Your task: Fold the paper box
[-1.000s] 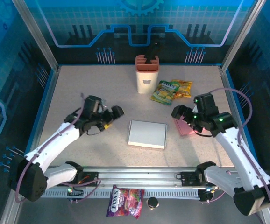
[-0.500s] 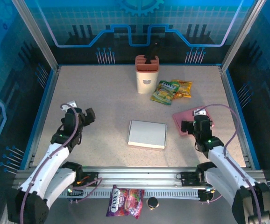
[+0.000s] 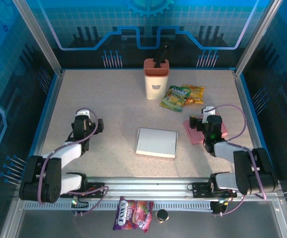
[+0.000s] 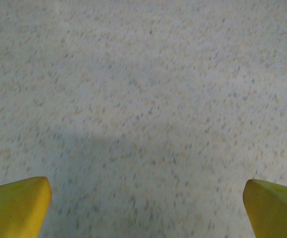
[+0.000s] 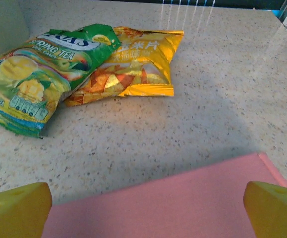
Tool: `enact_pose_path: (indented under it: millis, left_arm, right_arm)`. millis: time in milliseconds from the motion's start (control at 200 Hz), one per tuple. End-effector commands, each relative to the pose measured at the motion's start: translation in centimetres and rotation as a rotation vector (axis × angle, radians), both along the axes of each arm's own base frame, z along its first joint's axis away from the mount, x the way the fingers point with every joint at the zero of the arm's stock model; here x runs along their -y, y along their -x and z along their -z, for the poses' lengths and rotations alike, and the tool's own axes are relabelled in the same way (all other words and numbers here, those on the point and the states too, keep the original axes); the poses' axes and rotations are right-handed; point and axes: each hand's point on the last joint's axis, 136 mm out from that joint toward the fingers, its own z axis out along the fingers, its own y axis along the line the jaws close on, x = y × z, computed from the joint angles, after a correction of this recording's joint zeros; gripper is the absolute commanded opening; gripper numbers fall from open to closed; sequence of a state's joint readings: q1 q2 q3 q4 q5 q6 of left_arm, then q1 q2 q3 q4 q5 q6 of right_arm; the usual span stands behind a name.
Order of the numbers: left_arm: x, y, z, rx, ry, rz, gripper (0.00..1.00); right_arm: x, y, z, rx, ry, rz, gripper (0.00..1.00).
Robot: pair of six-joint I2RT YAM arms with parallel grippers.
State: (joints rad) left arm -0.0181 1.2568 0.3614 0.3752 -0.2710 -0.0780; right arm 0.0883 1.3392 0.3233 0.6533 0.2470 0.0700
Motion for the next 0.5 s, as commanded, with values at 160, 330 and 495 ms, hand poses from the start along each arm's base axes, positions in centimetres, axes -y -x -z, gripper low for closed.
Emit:
enact_pose_path:
  millis: [160,330,495]
  left_arm:
    - [1.0,-5.4,-3.9,0.262,0.046,0.097,0.99]
    - [1.2,-5.4,-2.1,0.271,0.045,0.108,0.99]
    - [1.2,-5.6,-2.3,0.284,0.037,0.104,0.99]
  right_arm:
    - [0.3,-2.9,-1.7,0.179,-0.029,-0.027,1.0]
    - [0.2,-2.9,-1.5,0.17,-0.012,-0.02,1.0]
    - [0.1,-3.6,-1.2,0.13,0.03,0.009,1.0]
